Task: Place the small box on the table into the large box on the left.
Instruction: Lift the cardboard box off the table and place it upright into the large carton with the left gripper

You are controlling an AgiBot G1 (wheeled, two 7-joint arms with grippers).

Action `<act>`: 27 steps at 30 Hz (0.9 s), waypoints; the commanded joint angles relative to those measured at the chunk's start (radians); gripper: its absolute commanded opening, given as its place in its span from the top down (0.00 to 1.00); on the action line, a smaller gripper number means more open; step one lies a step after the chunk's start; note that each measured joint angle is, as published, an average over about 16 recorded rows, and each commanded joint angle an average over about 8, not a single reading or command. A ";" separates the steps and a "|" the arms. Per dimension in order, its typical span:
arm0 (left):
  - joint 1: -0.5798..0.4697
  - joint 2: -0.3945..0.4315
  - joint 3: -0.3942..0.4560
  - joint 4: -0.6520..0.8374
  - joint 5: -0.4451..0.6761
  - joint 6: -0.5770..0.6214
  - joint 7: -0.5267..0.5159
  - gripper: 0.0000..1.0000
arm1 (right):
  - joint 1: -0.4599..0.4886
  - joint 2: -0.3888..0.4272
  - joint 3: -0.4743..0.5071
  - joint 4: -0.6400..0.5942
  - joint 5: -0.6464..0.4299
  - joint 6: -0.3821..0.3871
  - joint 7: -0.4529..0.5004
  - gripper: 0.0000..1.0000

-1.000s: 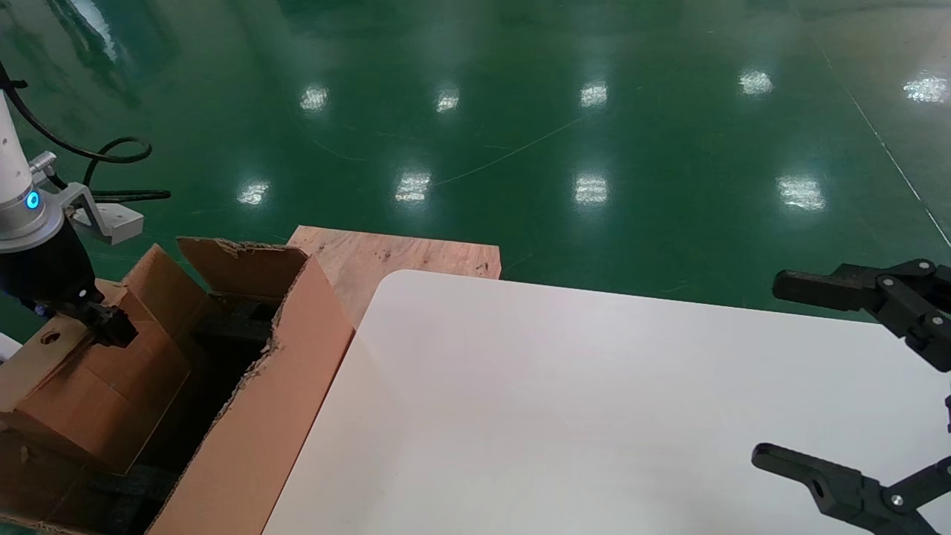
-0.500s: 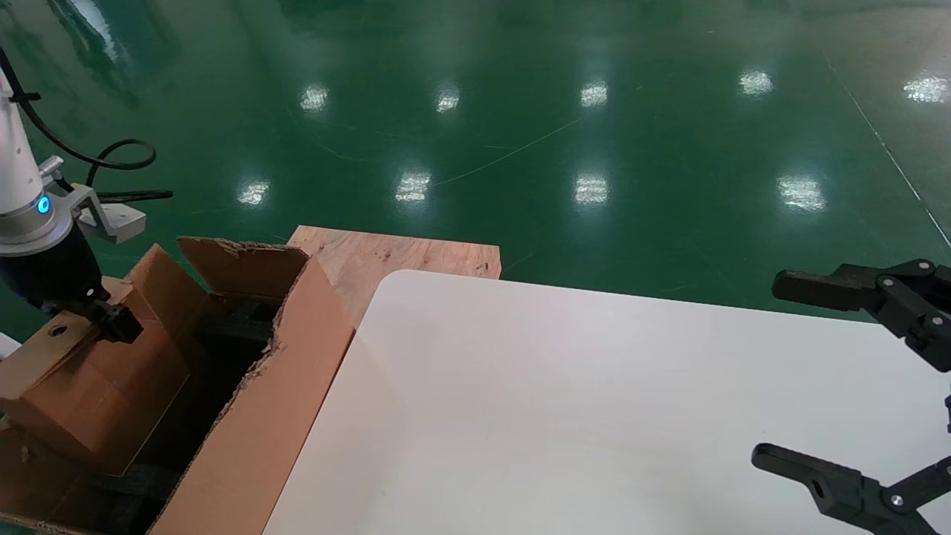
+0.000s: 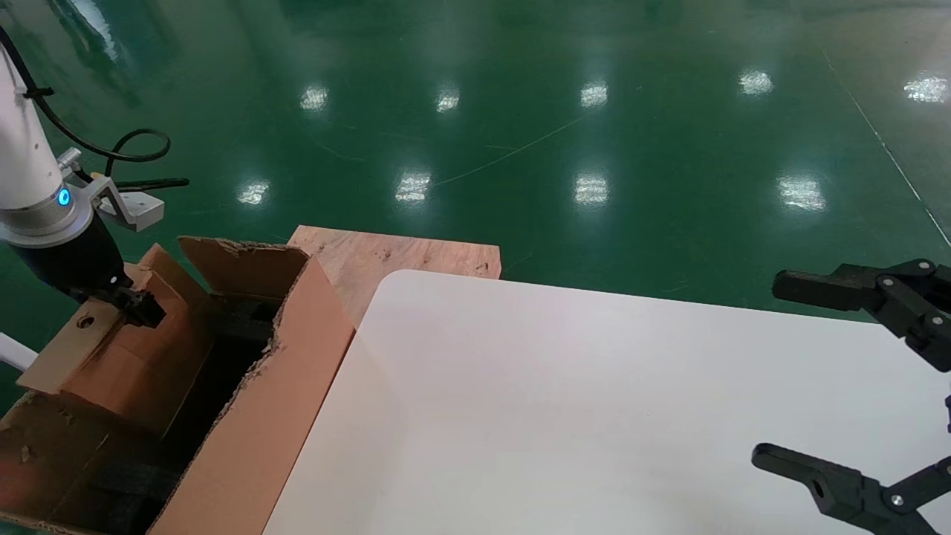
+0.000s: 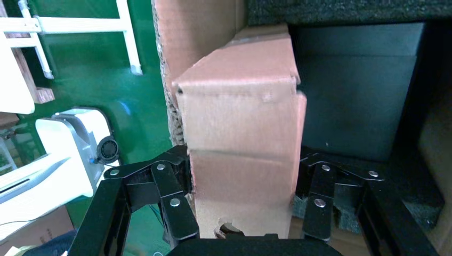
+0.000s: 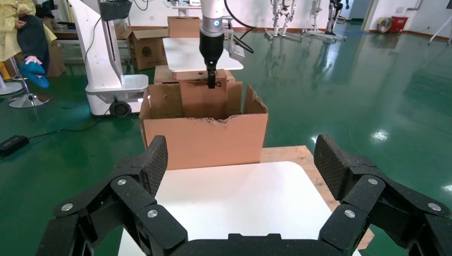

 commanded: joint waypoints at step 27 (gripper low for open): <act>0.076 -0.035 0.014 0.030 0.020 0.014 -0.020 1.00 | 0.000 0.000 -0.001 0.000 0.001 0.000 0.000 0.00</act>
